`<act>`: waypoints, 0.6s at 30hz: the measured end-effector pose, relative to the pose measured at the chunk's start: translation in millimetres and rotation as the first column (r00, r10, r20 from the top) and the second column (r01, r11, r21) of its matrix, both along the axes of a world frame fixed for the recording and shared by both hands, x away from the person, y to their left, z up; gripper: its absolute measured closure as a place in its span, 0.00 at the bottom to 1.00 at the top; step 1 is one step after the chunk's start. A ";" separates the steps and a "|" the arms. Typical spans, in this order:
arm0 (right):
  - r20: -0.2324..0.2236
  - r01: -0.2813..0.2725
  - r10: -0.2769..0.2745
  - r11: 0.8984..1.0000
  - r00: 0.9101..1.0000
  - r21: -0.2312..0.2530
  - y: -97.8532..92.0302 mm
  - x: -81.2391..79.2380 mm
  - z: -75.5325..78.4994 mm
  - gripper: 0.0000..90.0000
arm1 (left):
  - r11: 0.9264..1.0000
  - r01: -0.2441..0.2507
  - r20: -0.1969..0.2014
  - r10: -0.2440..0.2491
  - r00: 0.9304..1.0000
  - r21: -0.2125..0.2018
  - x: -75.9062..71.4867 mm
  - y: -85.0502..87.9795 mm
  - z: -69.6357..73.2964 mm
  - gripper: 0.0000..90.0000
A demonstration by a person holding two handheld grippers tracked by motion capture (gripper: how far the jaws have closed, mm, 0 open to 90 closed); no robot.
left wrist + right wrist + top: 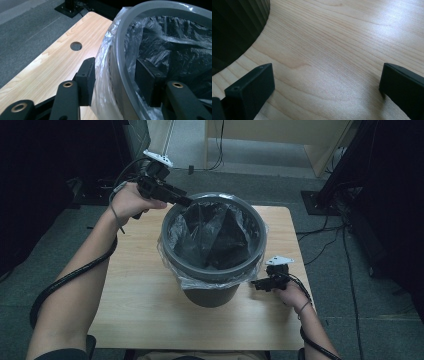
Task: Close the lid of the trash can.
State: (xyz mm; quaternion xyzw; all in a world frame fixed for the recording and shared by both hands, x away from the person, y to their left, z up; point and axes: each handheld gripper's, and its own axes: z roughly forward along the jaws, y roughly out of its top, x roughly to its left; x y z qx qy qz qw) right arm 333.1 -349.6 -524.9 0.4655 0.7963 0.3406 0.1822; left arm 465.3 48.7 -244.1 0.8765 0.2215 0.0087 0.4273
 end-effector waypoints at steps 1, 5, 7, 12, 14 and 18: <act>0.000 0.000 0.000 1.000 1.000 0.000 0.0 0.0 0.0 0.00 | 1.000 -0.001 0.002 0.001 1.000 0.000 -0.5 0.8 0.1 0.55; 0.000 0.000 0.000 1.000 1.000 0.000 0.0 0.0 0.0 0.00 | 1.000 -0.004 0.007 0.004 1.000 -0.002 -1.9 6.2 1.3 0.54; 0.000 0.000 0.000 1.000 1.000 0.000 0.0 0.0 0.0 0.00 | 1.000 -0.008 0.009 0.008 1.000 -0.006 -2.0 9.0 2.4 0.53; 0.000 0.000 0.000 1.000 1.000 0.001 0.0 0.0 0.0 0.00 | 1.000 -0.011 0.010 0.012 1.000 -0.015 -3.3 15.4 3.0 0.53; 0.000 0.000 0.000 1.000 1.000 0.000 -0.1 -0.1 0.0 0.00 | 1.000 -0.012 0.011 0.012 1.000 -0.017 -4.2 17.3 2.8 0.52; 0.000 -0.001 0.001 1.000 1.000 0.001 -0.1 -0.1 0.0 0.00 | 1.000 -0.010 0.015 0.010 1.000 -0.026 -6.3 22.3 2.8 0.52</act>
